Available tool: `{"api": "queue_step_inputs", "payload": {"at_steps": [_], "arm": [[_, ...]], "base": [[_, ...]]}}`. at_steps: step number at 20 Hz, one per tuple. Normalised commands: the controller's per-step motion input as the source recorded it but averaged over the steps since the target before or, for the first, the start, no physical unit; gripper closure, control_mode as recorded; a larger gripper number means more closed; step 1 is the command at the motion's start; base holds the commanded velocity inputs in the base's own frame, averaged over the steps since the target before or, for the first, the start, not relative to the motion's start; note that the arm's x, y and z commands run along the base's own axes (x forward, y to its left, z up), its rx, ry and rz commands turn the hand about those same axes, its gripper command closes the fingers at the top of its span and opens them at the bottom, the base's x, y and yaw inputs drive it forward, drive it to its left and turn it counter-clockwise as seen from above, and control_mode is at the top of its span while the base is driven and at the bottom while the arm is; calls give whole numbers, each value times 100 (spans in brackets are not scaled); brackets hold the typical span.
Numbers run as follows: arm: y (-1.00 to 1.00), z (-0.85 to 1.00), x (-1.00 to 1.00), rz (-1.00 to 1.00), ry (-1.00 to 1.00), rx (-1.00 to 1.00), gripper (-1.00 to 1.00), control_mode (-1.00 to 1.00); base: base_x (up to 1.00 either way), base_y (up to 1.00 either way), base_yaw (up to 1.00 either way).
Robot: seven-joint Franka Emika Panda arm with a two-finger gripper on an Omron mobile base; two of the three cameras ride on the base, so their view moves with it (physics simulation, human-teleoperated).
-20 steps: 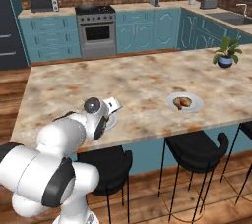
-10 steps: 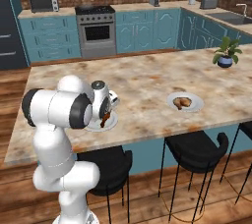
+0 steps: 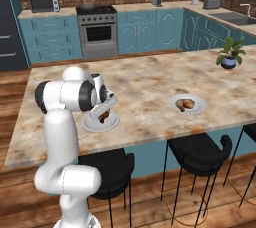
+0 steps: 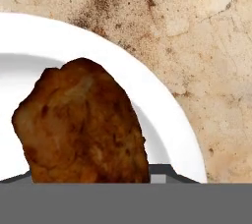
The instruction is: Take the chicken drumsticks from the pan and place one on each plate on the dining counter.
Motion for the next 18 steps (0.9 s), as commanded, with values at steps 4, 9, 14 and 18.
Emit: {"api": "queue_step_inputs", "payload": {"at_steps": [4,9,14,18], "arm": [[0,-75,16,4,11,-2,100,-100],[0,-19,-83,1,-18,0,-100,-100],[-13,-12,-96,-8,-23,0,-100,-100],[-25,-23,-18,-11,-11,0,-100,-100]], "base": [[0,0,0],[0,0,0],[0,0,0],[0,0,0]]}}
